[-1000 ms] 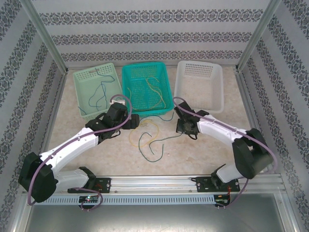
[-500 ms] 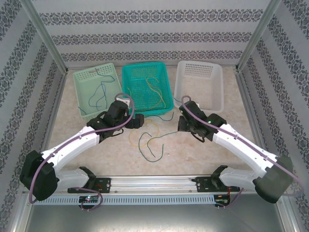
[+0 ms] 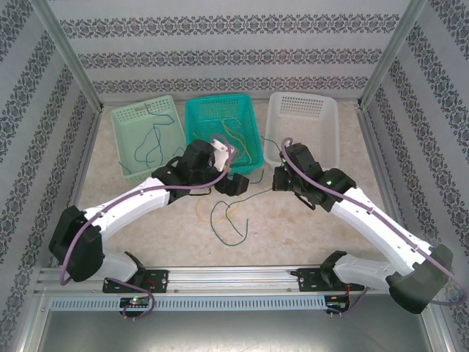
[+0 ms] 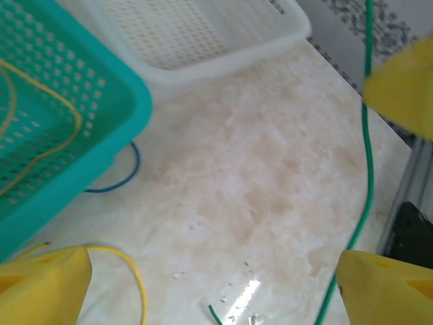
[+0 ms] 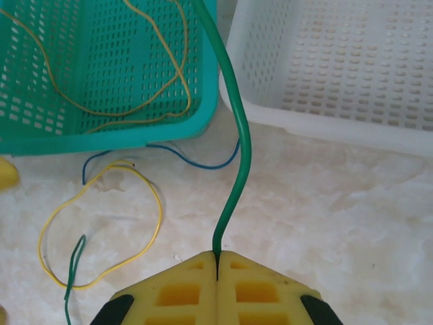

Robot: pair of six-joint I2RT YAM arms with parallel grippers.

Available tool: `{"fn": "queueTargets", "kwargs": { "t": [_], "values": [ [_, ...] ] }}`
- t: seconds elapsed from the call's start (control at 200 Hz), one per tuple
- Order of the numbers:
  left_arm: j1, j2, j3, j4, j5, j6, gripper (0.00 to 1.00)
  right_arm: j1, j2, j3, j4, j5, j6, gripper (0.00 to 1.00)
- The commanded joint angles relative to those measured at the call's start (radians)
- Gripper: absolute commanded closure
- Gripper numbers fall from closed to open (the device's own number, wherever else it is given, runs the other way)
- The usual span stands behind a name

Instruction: Untangle the cables

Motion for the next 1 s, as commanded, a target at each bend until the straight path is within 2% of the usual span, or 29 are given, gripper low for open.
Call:
{"fn": "queueTargets", "kwargs": {
  "t": [0.0,0.415,0.635,0.704,0.809,0.884,0.939,0.999],
  "values": [
    [-0.017,0.016,0.014,0.062,0.062,0.027,0.08,-0.029,-0.043,0.012,0.042,-0.044,-0.032,1.0],
    [-0.067,0.091,0.081,0.095,0.192,0.046,0.13,-0.074,-0.051,0.016,0.084,-0.089,-0.065,1.0],
    [-0.075,0.101,0.082,0.088,0.183,0.054,0.18,-0.128,-0.052,0.018,0.083,-0.105,-0.083,1.0],
    [-0.075,0.113,0.097,0.088,0.178,0.057,0.27,-0.159,-0.045,0.023,0.082,-0.117,-0.097,1.0],
    [-0.077,0.147,0.139,0.077,0.177,0.06,0.56,-0.199,-0.024,0.042,0.077,-0.154,-0.104,1.0],
    [-0.079,0.173,0.169,0.076,0.178,0.06,0.72,-0.216,-0.016,0.048,0.08,-0.159,-0.092,1.0],
    [-0.081,0.187,0.186,0.075,0.178,0.06,0.79,-0.232,-0.016,0.042,0.092,-0.163,-0.07,1.0],
    [-0.084,0.203,0.198,0.073,0.173,0.057,0.83,-0.257,-0.024,0.025,0.113,-0.17,-0.033,1.0]
  ]
}}
